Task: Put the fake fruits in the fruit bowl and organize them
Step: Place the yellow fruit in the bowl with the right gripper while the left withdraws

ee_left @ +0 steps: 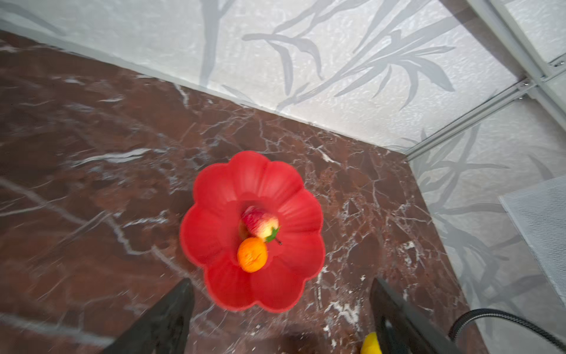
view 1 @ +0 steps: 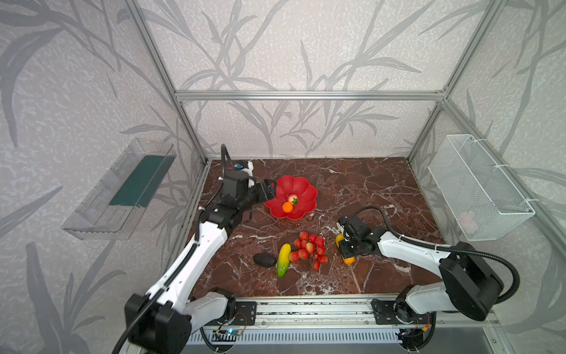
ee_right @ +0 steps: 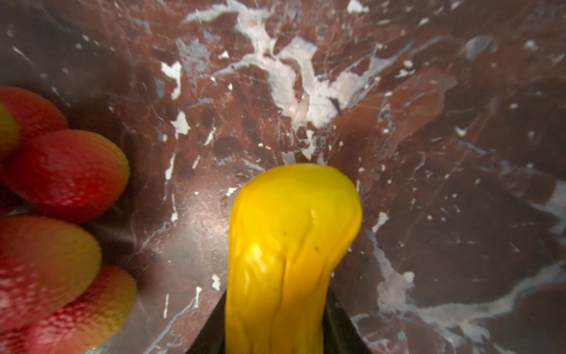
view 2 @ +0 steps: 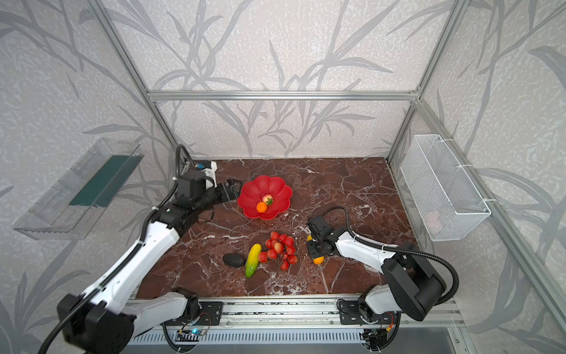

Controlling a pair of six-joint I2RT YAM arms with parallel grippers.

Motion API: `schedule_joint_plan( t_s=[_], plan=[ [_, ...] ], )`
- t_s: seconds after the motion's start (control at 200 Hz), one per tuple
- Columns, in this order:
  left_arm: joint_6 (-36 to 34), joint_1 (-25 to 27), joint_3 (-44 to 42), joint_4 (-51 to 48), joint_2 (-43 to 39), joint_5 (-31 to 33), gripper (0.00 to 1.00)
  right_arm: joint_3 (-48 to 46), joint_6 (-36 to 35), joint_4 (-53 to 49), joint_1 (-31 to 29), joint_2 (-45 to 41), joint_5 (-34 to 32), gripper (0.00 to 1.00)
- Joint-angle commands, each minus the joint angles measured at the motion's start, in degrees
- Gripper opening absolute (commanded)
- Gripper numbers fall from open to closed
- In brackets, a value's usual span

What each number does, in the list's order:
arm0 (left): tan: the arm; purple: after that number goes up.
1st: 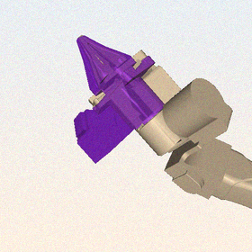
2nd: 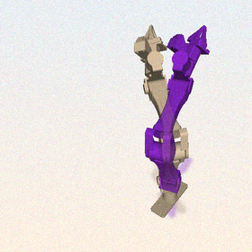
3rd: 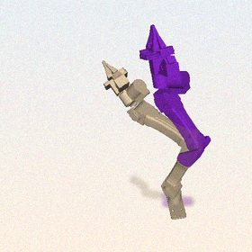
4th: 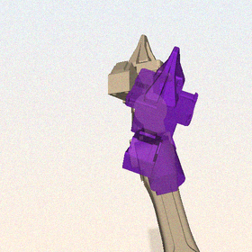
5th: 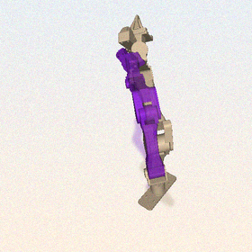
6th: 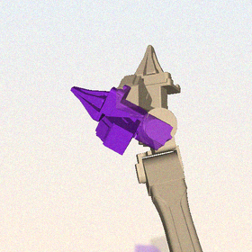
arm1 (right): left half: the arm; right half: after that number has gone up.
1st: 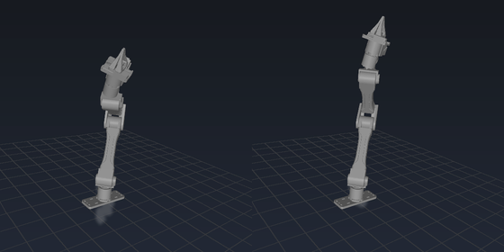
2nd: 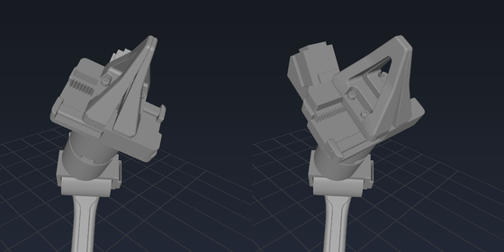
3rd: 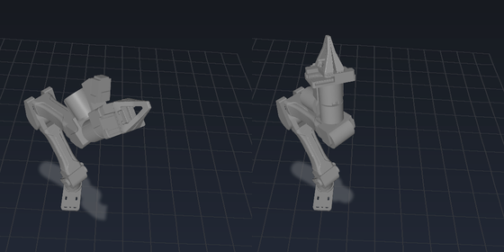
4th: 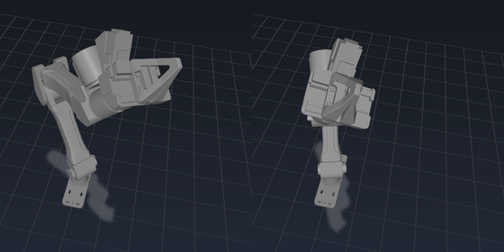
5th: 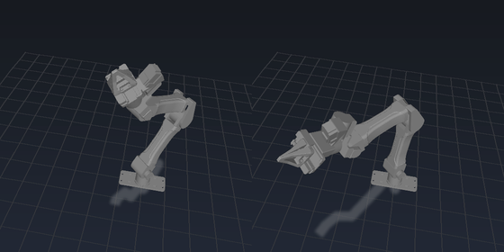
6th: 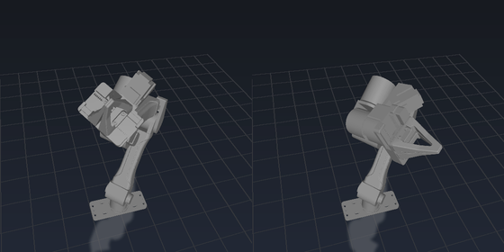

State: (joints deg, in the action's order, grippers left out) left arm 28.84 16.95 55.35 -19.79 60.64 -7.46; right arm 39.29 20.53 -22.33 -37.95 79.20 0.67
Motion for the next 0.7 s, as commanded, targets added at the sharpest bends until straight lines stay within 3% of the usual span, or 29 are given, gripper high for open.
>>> schedule_joint_plan(
  t_s=[0.0,0.12,0.265,0.515,0.695],
  plan=[
    [0.1,-0.1,-9.1,-9.9,-7.9,3.6,0.9,5.0,0.2,0.2,-0.2,-5.2,-1.9,0.34],
    [4.8,-0.1,-17.1,-13.8,-18.1,4.8,0.9,10.5,0.4,3.7,-0.2,-4.4,-0.9,0.32],
    [9.7,0.0,-22.1,-17.9,-26.4,3.9,0.9,23.7,-1.6,3.4,-0.1,7.4,2.0,0.31],
    [17.4,0.2,-24.5,-23.5,-31.7,2.0,0.89,46.3,-4.2,1.6,0.2,28.9,3.2,0.31],
    [22.2,0.6,-26.1,-26.4,-34.2,-0.1,0.86,56.7,-3.8,0.5,1.6,40.0,3.6,0.31]
  ],
)
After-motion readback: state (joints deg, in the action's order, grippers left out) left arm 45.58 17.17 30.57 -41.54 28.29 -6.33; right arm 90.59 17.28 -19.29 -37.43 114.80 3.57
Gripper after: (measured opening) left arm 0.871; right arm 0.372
